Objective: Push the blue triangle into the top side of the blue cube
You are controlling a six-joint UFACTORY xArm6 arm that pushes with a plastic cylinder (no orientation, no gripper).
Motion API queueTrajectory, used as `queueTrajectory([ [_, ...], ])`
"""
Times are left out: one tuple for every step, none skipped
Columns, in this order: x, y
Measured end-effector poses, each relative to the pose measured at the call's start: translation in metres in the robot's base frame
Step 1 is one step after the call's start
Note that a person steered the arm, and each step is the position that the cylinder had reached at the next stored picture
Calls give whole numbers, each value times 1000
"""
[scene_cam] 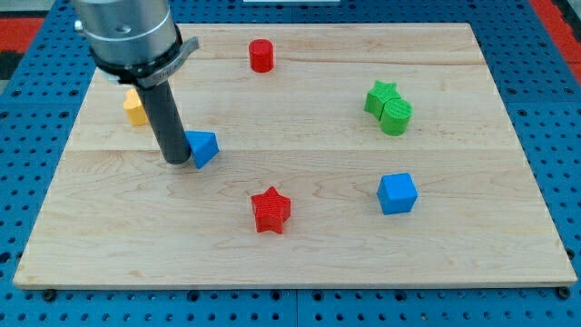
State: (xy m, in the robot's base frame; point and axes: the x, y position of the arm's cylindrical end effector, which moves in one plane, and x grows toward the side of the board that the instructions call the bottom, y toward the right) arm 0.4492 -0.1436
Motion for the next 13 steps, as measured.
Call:
queueTrajectory([
  [-7, 23],
  [-13, 52],
  [-34, 57],
  [-44, 71],
  [-28, 111],
  [-46, 121],
  [-52, 143],
  [-53, 167],
  [-67, 175],
  [-55, 204],
  [-31, 216],
  [-24, 212],
  [-23, 186],
])
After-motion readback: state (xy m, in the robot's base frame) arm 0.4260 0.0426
